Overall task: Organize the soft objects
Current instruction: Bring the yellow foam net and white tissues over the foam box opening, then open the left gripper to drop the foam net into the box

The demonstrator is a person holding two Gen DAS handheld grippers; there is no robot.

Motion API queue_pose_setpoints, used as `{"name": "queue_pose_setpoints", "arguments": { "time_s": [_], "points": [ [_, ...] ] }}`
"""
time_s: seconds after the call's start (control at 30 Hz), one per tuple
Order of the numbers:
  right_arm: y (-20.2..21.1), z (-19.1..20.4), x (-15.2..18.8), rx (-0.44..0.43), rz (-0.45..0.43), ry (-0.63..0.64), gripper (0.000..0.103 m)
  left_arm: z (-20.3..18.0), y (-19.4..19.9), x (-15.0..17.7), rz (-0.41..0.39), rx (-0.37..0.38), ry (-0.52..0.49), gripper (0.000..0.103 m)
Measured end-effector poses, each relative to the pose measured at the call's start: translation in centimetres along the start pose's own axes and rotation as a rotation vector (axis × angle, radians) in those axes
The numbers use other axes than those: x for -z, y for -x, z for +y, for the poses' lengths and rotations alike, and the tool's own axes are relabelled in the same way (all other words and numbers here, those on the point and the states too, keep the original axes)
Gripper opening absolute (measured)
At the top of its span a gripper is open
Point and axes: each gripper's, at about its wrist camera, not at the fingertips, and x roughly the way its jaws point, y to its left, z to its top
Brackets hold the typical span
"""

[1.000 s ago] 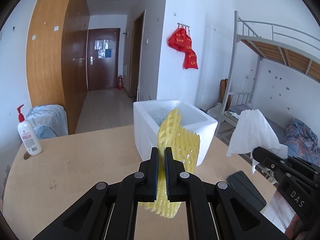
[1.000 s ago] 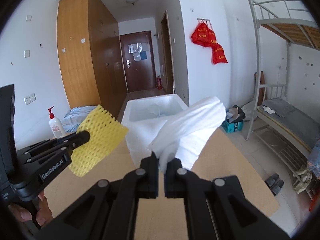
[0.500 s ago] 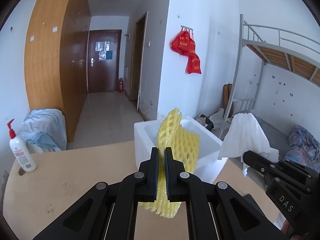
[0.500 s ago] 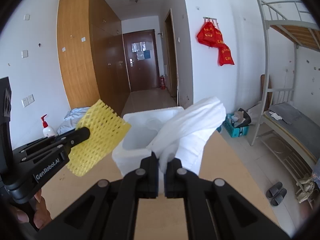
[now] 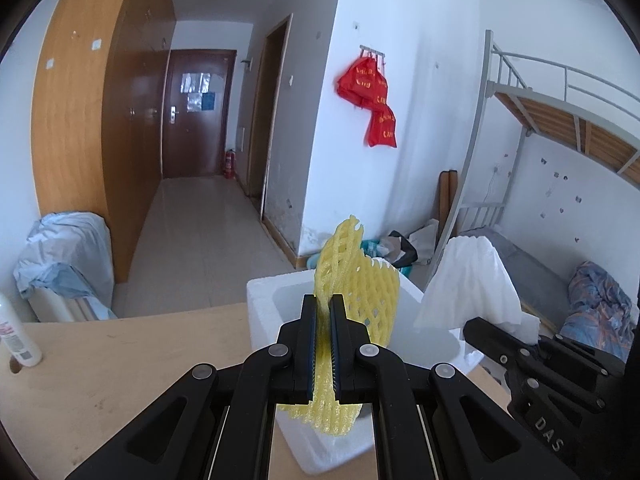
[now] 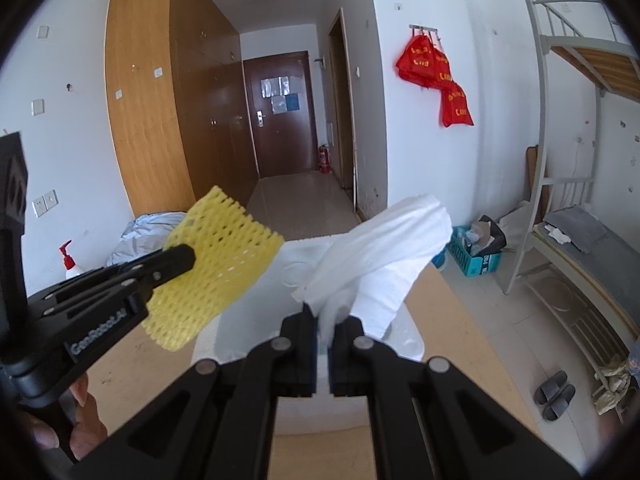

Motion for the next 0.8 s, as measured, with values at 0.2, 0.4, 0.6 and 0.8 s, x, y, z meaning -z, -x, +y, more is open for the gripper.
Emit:
{"name": "queue_pose_setpoints", "arguments": {
  "time_s": [0.2, 0.4, 0.6, 0.8],
  "points": [
    [-0.9, -0.3, -0.4, 0.003, 0.010, 0.003, 0.005, -0.4, -3.0, -0.7, 0.030, 0.030, 0.005, 0.006],
    [-1.3, -0.5, -0.5, 0.012, 0.019, 0.005, 0.005, -0.8, -5.3, -0.9, 0.064, 0.060, 0.005, 0.006],
    [-1.6, -0.7, -0.5, 0.014, 0.026, 0.001, 0.005, -1.3, -6.2, -1.0, 0.068, 0.042, -0.024, 0.008],
    [-1.6, -0.8, -0.5, 0.009, 0.025, 0.000, 0.005, -0.9, -6.2, -1.0, 0.077, 0.015, -0.014, 0.053]
  ]
}}
